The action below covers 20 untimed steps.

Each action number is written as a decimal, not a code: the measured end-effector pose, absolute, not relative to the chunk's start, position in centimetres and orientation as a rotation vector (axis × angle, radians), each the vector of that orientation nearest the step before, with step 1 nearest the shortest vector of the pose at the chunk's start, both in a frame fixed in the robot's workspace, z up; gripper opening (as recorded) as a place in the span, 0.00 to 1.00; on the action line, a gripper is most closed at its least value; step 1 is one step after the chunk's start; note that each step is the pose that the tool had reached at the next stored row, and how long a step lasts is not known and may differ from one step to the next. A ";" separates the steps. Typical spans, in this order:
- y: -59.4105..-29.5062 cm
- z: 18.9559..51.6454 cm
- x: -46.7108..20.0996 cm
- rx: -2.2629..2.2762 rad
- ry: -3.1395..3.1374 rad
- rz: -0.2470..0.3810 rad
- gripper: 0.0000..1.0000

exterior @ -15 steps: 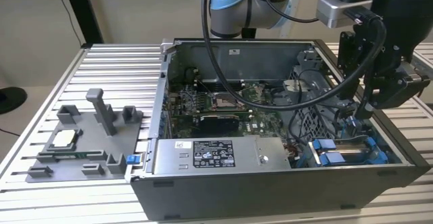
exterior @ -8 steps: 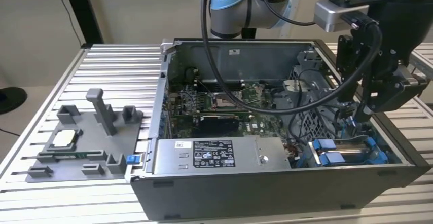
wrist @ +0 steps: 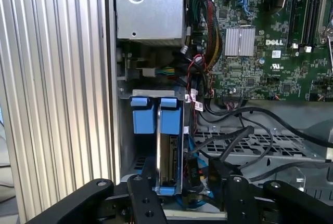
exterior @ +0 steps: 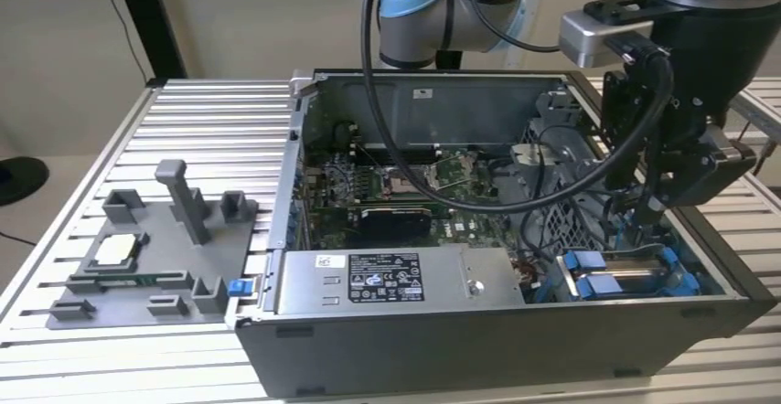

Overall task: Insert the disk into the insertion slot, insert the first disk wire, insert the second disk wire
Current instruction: 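Insert the first disk wire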

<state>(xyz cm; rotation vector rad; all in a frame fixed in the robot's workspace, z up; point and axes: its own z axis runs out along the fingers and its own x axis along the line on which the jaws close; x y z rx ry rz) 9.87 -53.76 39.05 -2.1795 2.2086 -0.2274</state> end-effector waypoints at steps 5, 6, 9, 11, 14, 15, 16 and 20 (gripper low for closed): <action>-53.6 39.1 9.9 -2.185 2.202 -0.229 1.00; -53.5 39.1 9.9 -2.191 2.196 -0.229 1.00; -53.5 39.1 9.9 -2.210 2.176 -0.231 1.00; -53.4 39.1 9.9 -2.219 2.168 -0.231 1.00; -53.4 39.0 9.9 -2.231 2.155 -0.232 1.00; -53.4 39.0 9.9 -2.234 2.151 -0.232 1.00; -53.4 39.0 9.9 -2.237 2.149 -0.232 1.00; -53.4 39.1 9.9 -2.239 2.146 -0.232 1.00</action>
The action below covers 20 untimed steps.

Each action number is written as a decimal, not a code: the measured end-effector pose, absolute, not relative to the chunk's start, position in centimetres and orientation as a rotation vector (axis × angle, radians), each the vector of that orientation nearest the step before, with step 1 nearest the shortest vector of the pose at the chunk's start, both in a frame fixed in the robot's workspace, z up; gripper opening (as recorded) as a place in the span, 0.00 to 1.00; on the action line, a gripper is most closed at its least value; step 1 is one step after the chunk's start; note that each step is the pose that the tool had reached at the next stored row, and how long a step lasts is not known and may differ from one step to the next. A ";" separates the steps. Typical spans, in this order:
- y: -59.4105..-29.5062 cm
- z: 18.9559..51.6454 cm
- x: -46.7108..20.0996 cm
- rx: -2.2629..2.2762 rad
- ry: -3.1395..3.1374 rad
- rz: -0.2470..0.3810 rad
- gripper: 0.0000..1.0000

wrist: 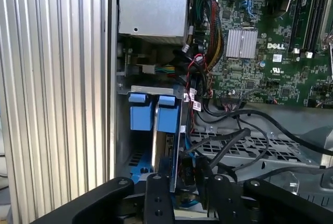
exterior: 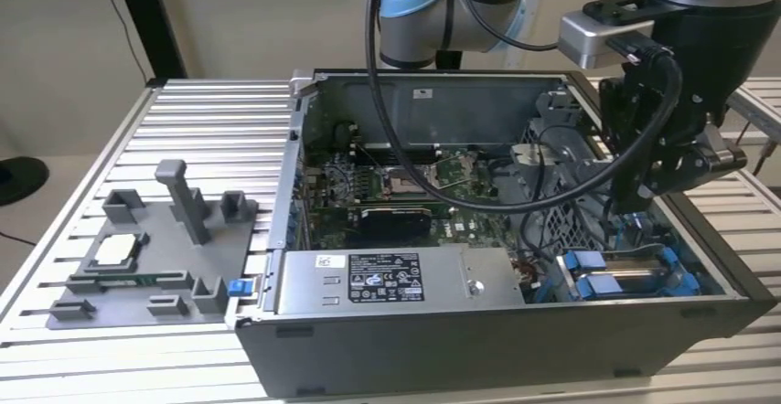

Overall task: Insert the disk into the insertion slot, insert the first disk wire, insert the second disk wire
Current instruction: 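Insert the first disk wire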

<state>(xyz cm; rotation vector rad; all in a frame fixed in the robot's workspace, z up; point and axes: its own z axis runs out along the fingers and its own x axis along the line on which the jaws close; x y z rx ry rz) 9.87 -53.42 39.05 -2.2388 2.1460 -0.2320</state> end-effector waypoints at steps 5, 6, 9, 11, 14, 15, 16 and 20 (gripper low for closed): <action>-53.4 39.1 9.9 -2.239 2.145 -0.232 1.00; -53.4 39.1 9.9 -2.239 2.145 -0.232 1.00; -53.4 39.0 9.9 -2.239 2.145 -0.232 1.00; -53.4 38.9 9.9 -2.239 2.145 -0.232 1.00; -53.4 38.9 9.8 -2.239 2.146 -0.232 1.00; -53.4 38.9 9.8 -2.239 2.146 -0.233 1.00; -53.4 38.9 9.8 -2.239 2.145 -0.232 1.00; -53.4 38.9 9.8 -2.239 2.145 -0.232 1.00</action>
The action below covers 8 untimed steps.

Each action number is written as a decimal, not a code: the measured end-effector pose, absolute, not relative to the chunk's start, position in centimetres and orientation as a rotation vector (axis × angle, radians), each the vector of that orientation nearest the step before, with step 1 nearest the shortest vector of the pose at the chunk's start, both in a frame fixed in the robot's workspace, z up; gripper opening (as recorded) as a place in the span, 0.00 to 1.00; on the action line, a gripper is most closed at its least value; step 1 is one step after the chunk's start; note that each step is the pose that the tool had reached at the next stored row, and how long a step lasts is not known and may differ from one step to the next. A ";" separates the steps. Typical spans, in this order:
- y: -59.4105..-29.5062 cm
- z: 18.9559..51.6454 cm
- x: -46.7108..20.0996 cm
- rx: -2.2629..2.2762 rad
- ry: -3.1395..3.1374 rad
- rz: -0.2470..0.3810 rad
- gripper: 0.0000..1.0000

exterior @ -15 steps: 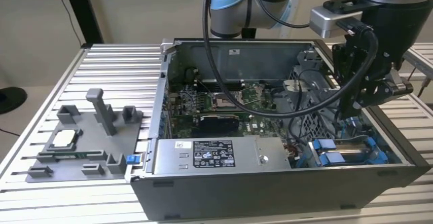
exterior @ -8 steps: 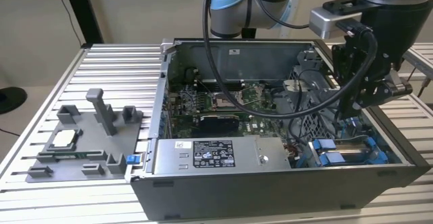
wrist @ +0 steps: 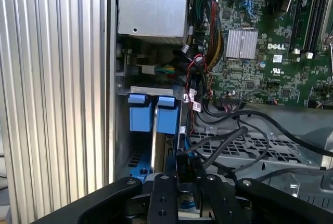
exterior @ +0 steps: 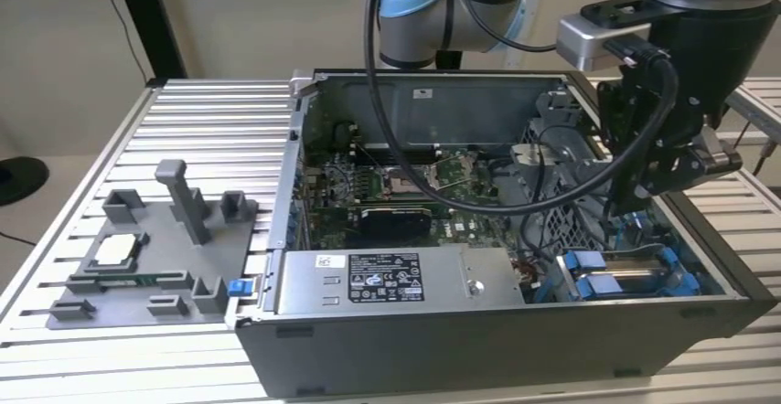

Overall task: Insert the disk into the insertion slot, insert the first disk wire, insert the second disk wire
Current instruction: 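Insert the first disk wire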

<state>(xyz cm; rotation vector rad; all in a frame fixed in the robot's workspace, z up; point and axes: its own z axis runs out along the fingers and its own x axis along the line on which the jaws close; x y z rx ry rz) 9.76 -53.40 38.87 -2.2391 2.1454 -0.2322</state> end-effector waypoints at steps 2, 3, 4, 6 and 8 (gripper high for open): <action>-53.4 38.9 9.7 -2.239 2.146 -0.232 1.00; -53.4 38.9 9.7 -2.239 2.145 -0.232 1.00; -53.4 38.9 9.6 -2.239 2.145 -0.232 1.00; -53.4 38.9 9.6 -2.239 2.145 -0.232 1.00; -53.4 38.9 9.6 -2.239 2.145 -0.232 1.00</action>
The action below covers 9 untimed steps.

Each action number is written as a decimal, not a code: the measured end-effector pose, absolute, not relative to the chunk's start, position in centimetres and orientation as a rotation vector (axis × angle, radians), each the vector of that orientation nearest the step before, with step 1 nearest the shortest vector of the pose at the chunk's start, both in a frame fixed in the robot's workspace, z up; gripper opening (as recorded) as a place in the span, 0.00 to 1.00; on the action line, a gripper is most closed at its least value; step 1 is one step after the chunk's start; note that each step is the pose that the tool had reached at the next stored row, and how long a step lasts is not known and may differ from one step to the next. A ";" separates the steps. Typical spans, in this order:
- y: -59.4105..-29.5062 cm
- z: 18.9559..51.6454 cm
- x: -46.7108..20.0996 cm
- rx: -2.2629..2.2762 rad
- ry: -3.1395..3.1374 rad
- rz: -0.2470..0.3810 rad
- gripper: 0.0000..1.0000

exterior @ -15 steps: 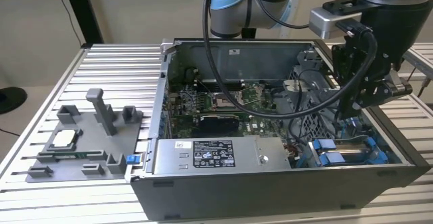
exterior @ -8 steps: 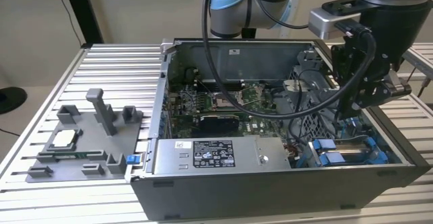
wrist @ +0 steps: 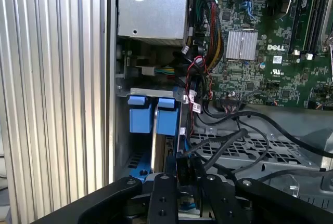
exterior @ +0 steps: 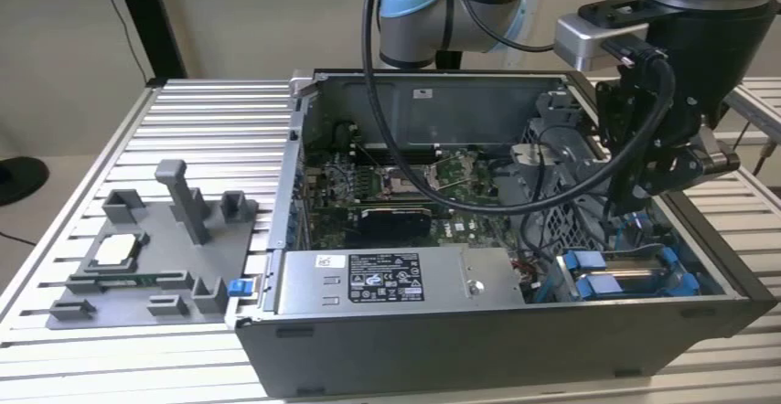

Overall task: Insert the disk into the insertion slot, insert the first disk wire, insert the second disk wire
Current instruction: 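Insert the first disk wire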

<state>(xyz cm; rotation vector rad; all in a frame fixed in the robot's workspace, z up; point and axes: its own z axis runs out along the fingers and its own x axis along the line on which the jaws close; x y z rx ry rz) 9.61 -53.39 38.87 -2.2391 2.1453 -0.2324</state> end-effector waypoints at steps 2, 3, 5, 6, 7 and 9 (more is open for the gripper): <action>-53.4 38.9 9.6 -2.239 2.145 -0.232 1.00; -53.4 38.9 9.6 -2.239 2.145 -0.233 0.00; -53.3 38.9 9.6 -2.239 2.145 -0.233 0.00; -53.3 38.9 9.6 -2.239 2.145 -0.233 0.00; -53.3 38.9 9.7 -2.239 2.145 -0.233 0.00; -53.4 38.9 10.1 -2.239 2.146 -0.232 0.00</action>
